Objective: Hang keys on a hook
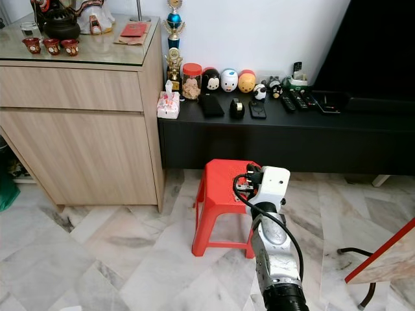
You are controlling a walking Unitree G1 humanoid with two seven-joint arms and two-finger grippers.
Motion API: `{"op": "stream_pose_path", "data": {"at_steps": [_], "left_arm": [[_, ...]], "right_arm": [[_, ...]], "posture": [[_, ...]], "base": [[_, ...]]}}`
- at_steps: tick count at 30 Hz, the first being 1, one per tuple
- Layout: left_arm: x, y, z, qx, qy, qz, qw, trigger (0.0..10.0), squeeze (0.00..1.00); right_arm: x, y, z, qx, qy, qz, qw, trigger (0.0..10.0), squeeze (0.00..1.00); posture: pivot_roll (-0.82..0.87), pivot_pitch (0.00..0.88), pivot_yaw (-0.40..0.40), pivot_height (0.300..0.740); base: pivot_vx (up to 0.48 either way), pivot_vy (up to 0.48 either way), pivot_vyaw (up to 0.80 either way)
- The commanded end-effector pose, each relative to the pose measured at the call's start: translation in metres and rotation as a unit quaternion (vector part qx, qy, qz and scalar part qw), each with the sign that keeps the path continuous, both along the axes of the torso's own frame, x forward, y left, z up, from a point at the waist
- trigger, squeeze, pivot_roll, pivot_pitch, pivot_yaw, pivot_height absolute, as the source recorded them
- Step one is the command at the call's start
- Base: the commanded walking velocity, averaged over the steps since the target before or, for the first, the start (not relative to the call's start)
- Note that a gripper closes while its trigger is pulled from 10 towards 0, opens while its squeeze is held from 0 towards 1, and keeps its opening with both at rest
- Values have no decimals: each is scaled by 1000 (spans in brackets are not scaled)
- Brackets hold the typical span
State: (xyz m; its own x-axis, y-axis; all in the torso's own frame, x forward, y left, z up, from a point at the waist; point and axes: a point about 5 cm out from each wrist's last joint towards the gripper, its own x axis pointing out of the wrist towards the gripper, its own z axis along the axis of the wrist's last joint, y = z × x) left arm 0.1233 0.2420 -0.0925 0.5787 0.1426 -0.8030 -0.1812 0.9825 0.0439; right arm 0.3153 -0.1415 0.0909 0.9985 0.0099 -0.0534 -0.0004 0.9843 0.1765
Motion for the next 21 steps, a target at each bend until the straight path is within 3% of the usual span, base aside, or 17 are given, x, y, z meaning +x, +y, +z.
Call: {"op": "stream_pose_path", "data": {"at_steps": [1,21], "left_arm": [[-3,-5,-2,-4,1,-8,1000,10000,0],[3,-3,1,-5,-11,-12,1000,10000,0]], "right_arm": [[-2,-5,-2,-4,2,-12,1000,10000,0],[-3,-14,-2,-5,6,-68,998,10000,0]], "posture": [[73,0,-112,740],[63,0,-102,740]], "base": [[0,-334,0],[0,-368,0]]}}
